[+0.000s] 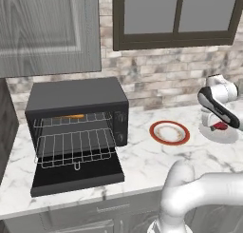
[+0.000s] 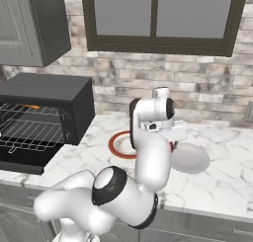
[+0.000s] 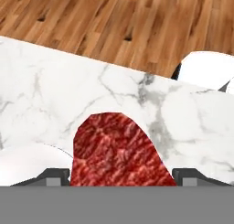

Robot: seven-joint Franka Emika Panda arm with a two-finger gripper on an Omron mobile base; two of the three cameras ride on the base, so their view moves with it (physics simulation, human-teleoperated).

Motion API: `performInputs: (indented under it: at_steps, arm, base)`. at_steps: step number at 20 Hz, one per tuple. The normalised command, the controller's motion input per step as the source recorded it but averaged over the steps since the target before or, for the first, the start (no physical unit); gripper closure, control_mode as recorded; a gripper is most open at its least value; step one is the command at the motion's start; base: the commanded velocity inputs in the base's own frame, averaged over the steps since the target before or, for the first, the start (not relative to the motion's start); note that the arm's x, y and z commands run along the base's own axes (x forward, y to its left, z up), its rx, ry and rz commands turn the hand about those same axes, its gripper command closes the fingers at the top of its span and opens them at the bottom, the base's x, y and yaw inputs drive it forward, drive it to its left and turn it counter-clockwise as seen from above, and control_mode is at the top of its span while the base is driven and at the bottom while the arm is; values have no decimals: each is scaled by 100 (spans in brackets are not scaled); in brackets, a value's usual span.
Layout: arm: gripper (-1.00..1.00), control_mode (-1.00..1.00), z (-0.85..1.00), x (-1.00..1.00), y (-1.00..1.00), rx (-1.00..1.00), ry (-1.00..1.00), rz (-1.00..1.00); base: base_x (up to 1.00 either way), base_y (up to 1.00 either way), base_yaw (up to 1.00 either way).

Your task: Open the toaster oven door. Place the hotdog bun on the top rack in the toaster oven and place the steak on the bottom rack.

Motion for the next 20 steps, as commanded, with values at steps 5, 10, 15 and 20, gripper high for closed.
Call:
performInputs:
  at_steps: [5, 10, 15, 20]
  arm:
    - [100, -100, 80, -95, 100, -5, 0, 42]
    - [100, -100, 53, -60, 100, -1, 2, 49]
    - [100, -100, 47, -47, 100, 0, 6, 49]
    - [100, -100, 52, -30, 100, 0, 6, 49]
  base:
    - [0, 0, 0]
    - [0, 0, 0]
    - [0, 0, 0]
    - [0, 0, 0]
